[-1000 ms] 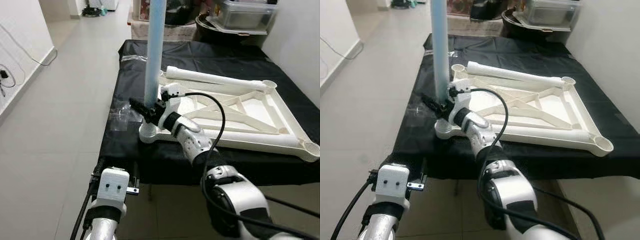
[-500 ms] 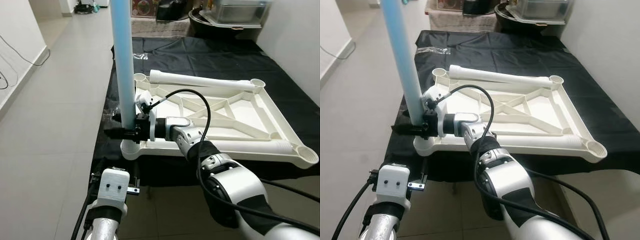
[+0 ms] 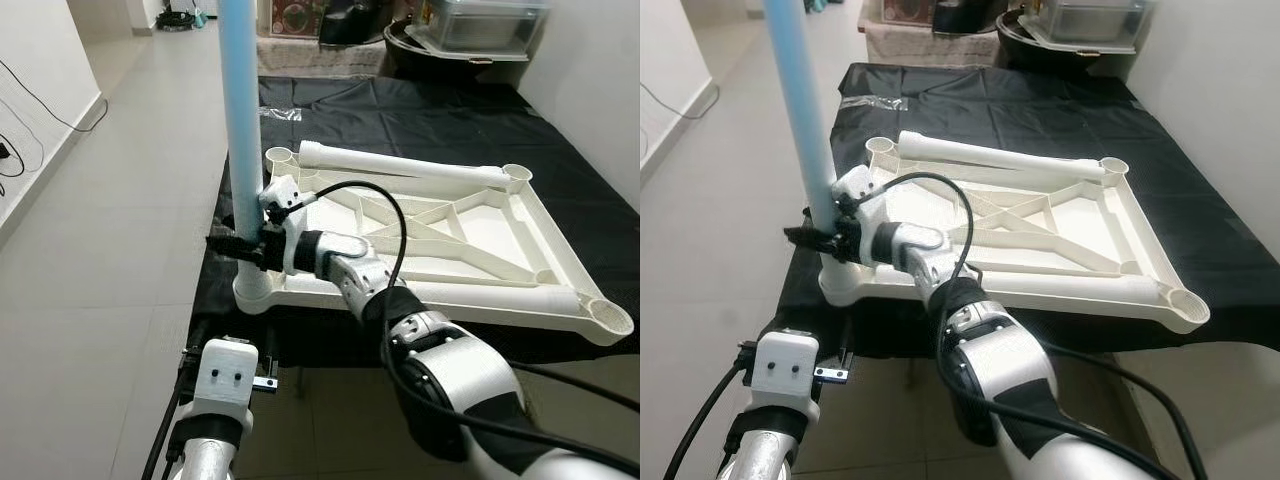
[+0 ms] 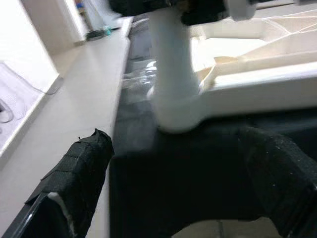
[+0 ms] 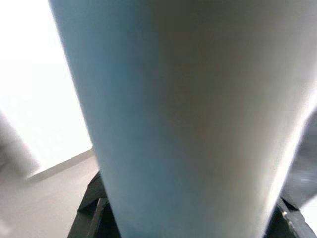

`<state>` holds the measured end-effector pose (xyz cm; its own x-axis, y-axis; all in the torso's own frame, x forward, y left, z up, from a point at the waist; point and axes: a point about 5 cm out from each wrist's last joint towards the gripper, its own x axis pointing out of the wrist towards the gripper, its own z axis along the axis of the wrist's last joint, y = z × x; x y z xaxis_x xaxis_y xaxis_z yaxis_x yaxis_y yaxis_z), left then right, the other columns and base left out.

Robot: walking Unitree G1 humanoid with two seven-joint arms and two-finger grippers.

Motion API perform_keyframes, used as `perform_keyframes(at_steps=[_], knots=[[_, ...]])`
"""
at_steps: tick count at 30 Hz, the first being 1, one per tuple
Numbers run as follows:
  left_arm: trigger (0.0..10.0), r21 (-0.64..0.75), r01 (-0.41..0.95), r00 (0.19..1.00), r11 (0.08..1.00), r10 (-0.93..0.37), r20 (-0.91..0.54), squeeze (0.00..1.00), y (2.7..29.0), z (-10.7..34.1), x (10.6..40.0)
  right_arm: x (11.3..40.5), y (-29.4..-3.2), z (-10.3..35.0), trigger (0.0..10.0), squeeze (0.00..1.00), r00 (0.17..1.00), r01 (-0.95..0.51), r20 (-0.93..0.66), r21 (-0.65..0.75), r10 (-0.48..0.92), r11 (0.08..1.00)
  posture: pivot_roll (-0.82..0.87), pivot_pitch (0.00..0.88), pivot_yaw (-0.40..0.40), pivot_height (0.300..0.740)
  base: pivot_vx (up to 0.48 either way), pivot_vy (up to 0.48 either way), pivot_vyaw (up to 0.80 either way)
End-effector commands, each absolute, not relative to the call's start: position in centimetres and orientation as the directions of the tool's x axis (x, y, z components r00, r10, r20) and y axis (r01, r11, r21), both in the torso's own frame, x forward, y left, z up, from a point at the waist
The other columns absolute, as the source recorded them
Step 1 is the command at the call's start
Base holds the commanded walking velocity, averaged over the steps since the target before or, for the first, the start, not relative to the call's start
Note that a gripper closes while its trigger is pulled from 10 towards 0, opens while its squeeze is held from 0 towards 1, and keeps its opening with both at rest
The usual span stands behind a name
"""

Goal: Building children table

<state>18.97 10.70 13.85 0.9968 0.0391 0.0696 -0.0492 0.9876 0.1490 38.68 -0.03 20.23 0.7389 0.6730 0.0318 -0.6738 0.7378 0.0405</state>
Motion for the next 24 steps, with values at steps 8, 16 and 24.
perform_keyframes(at_steps=[8,16,24], knots=[[10.0,0.117,-0.040,0.997,0.992,0.032,0.075,0.00,10.1,14.1,18.8,40.0,-6.5,18.2,0.0,0.00,1.000,-0.010,-0.024,0.197,0.015,0.980,0.14,0.099,-0.072,0.740,0.000,0.000,0.00],[10.0,0.121,-0.039,0.997,0.992,0.030,0.074,0.00,10.2,14.0,18.9,39.2,-5.0,17.5,10.0,1.00,0.999,-0.040,-0.018,0.228,0.045,0.973,0.13,0.086,-0.072,0.740,0.000,0.000,0.00],[10.0,0.121,-0.038,0.997,0.992,0.030,0.070,0.00,10.2,13.8,18.9,38.9,-2.9,19.1,10.0,0.00,0.947,-0.320,0.131,0.263,0.295,0.910,0.13,0.083,-0.068,0.740,0.000,0.000,0.00]])
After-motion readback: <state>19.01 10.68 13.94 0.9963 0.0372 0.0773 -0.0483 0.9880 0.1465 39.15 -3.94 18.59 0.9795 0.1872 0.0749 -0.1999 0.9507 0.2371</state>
